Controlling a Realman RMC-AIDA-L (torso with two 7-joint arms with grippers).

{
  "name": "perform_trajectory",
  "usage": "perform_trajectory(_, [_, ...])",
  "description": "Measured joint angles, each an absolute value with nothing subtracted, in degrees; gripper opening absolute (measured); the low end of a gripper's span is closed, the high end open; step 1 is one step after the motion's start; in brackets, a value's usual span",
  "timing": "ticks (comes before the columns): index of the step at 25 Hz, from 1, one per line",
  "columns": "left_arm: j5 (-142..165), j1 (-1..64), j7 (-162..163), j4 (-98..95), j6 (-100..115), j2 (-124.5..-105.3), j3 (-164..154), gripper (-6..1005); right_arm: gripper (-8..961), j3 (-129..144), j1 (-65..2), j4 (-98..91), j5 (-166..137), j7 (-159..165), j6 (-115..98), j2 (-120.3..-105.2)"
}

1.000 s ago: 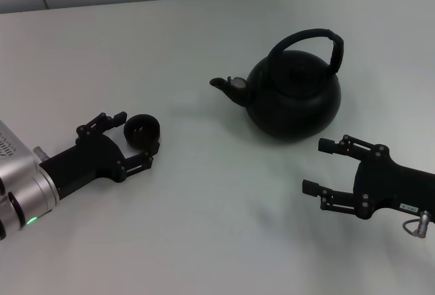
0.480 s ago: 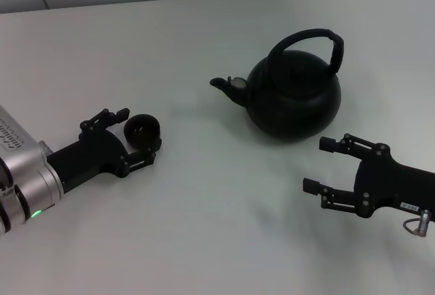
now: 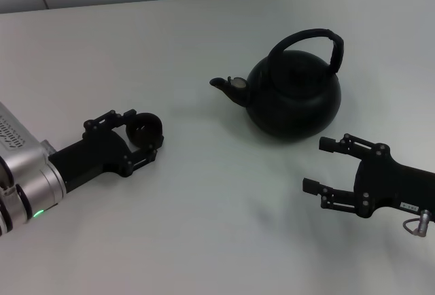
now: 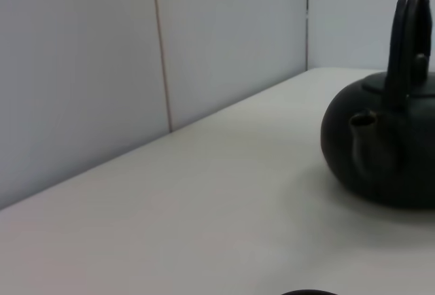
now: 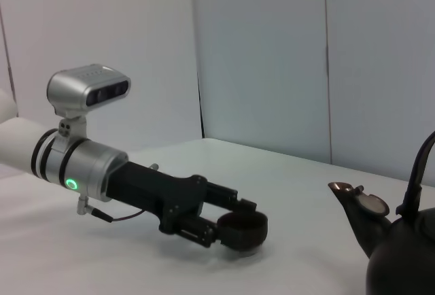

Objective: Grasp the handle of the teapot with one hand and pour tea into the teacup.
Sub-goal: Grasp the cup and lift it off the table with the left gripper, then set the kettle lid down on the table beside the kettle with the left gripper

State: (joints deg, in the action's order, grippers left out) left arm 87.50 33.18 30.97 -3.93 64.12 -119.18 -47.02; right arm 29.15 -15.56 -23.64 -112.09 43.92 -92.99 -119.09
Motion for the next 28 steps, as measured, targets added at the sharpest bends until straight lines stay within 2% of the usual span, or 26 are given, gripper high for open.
perform_trajectory(4, [87.59,33.10,31.33,-4.12,69.06,-119.18,-47.08,686,803,29.14,-15.56,-23.64,-112.14,43.92,-92.98,-119.09])
perform_trajectory(7, [87.72,33.88,31.43,-3.78,70.77,-119.18,-48.29,692,803,29.15,-15.59,-23.64,-112.16,43.91,-92.99,-119.09])
perform_trajectory(19, [87.68,42.57,25.20,6.55,65.86,-119.18,-46.40,716,801,29.45,-15.75,-23.64,-112.24,43.92,-92.98,-119.09])
perform_trajectory(28, [87.71,42.79,23.95,7.61,62.47,-119.18,-45.55,734,797,29.44,-15.91,-22.83,-112.23,43.75,-92.92,-119.09])
